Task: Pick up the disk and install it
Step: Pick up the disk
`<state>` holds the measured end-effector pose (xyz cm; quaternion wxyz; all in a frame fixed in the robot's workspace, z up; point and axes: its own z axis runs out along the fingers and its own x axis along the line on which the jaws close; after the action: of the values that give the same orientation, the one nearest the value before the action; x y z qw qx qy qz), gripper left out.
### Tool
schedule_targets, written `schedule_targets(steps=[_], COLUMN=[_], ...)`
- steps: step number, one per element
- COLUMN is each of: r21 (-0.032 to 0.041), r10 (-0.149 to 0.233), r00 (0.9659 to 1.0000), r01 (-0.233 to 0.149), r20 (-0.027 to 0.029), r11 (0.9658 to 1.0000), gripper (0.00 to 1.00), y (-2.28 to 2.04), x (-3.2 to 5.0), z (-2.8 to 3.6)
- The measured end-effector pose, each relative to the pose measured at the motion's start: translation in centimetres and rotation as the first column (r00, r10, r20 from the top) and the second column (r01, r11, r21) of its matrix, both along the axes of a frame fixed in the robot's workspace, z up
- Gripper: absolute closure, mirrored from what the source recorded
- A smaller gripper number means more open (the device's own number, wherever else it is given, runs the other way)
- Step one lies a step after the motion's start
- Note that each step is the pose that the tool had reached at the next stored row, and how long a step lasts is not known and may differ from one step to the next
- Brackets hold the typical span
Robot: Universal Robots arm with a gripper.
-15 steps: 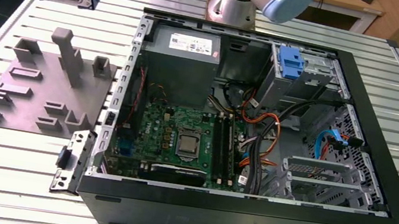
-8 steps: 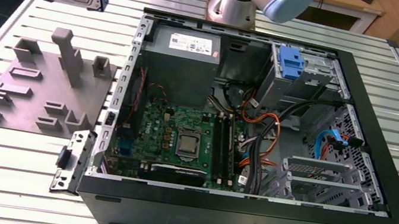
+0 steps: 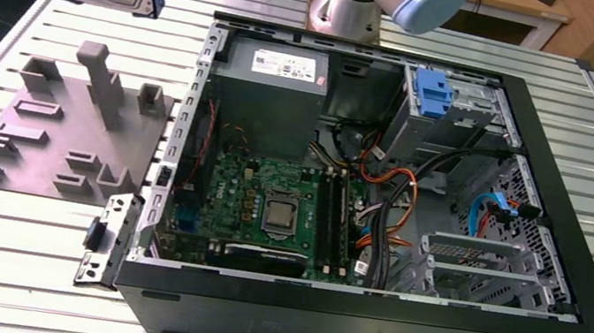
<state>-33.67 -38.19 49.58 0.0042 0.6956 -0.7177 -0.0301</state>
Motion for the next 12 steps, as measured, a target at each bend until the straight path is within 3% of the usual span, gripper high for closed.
schedule_targets(steps=[7, 12], r21=[0.0001, 0.0], r10=[0.0, 0.0], r00=[1.0, 1.0], r01=[0.0, 0.0], r20=[0.0001, 0.0], r11=[1.0, 1.0], gripper=[0.64, 0.64], y=[-0.34, -0.37], x=[0.1, 0.87], z=[-0.01, -0.02])
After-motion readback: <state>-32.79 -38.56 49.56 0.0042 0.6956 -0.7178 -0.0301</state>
